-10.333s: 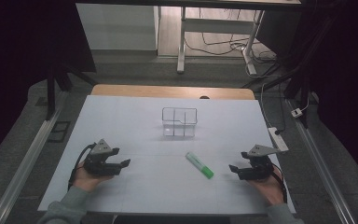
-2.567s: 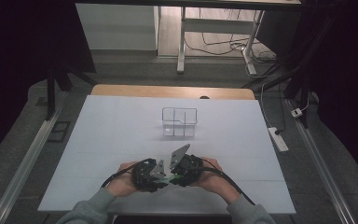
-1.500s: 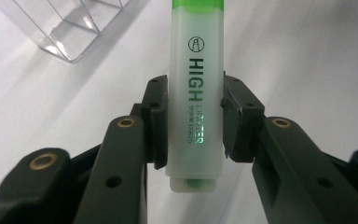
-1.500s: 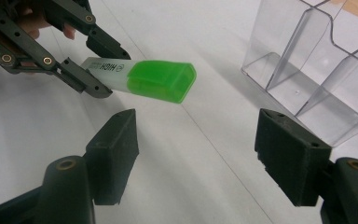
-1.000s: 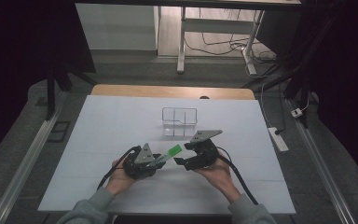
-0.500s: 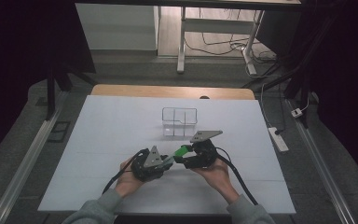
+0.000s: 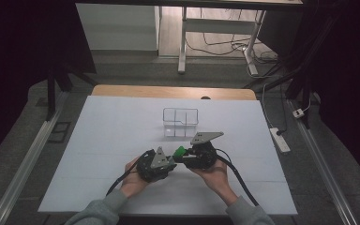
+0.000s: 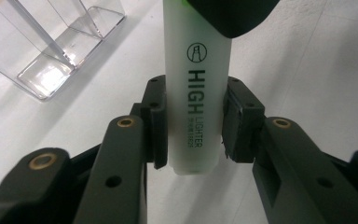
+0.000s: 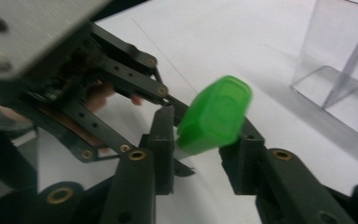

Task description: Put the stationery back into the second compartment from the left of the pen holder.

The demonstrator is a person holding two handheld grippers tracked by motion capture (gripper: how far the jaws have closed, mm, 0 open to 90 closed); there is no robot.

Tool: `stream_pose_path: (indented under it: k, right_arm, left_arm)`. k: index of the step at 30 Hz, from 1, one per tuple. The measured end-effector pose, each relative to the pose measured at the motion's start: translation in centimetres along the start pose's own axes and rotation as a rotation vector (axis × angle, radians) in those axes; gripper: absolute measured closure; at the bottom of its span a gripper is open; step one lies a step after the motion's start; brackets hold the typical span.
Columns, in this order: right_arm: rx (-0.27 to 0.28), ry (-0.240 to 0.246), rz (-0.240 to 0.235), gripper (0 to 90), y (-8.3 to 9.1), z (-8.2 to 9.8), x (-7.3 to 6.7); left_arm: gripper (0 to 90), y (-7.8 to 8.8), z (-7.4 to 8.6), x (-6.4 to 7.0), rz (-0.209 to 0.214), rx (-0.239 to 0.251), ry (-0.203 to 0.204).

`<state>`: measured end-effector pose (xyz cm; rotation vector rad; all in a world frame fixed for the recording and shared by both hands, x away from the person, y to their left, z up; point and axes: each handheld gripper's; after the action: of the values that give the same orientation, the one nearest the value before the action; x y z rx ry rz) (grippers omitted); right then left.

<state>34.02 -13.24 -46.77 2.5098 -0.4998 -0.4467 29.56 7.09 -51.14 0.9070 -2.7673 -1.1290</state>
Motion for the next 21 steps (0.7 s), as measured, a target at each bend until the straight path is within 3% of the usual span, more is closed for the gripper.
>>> stream_pose_path:
  k: [3, 8, 14, 21]
  right_arm:
    - [0.018, -0.010, -0.021, 69.9, 0.0, 0.0, 0.0]
    - [0.013, 0.034, 0.016, 71.0, 0.1, 0.0, -0.4]
    - [0.023, 0.046, 0.036, 71.4, 0.6, -0.1, -0.3]
    - [0.036, 0.047, 0.072, 71.6, 1.3, 0.0, 0.3]
  left_arm:
    - [64.3, 0.0, 0.0, 0.0, -0.009, 0.004, -0.001]
    - [57.6, 0.1, 0.1, -0.4, -0.006, 0.015, 0.026]
    - [45.2, 0.8, 0.3, -1.2, 0.010, 0.026, 0.078]
    - [39.3, 1.6, 0.7, -2.1, 0.021, 0.032, 0.120]
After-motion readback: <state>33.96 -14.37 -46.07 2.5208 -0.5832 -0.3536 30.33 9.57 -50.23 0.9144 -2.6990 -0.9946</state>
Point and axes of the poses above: each handheld gripper's, and its own axes: y roughly backward along the jaws, z roughly out of its underside, x roughly to its right, and after that the axes turned 3 degrees about -y, right-handed
